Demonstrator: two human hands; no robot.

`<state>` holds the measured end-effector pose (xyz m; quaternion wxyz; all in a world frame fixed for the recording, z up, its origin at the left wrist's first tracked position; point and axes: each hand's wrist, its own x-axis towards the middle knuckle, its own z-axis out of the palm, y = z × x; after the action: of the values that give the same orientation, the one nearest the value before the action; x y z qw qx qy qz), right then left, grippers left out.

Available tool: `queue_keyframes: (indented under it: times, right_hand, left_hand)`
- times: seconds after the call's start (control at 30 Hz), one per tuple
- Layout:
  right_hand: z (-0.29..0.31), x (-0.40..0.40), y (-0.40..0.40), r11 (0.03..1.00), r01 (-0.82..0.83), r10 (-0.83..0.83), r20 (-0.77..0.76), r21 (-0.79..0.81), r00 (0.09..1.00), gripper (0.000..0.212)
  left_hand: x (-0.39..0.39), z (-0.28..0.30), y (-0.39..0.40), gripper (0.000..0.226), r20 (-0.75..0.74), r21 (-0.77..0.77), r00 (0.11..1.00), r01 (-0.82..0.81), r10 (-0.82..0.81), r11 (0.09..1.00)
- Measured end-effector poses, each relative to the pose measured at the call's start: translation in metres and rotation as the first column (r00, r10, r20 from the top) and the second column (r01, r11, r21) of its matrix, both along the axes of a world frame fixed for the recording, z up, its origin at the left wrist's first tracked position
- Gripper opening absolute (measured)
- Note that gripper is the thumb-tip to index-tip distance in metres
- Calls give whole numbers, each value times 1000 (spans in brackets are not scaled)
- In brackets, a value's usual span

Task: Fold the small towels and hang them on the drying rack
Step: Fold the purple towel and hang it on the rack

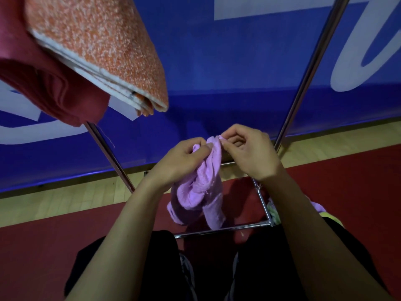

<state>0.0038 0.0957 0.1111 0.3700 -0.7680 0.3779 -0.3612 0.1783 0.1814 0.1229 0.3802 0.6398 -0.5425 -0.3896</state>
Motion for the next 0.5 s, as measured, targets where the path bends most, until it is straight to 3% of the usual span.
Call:
queue_keyframes:
  times: [0.13,0.3,0.5]
  right_hand:
    - [3,0,1,999,-22,24,57,-41,998,3]
    - [3,0,0,981,-172,159,132,92,978,9]
    - [-2,2,-2,974,-196,187,85,113,979,4]
  left_hand:
    - [2,-7,-6,33,109,-96,988,-98,109,990]
    - [2,-10,-8,39,235,-216,941,-193,243,957]
    - [1,-12,-3,32,306,-271,943,-44,130,962]
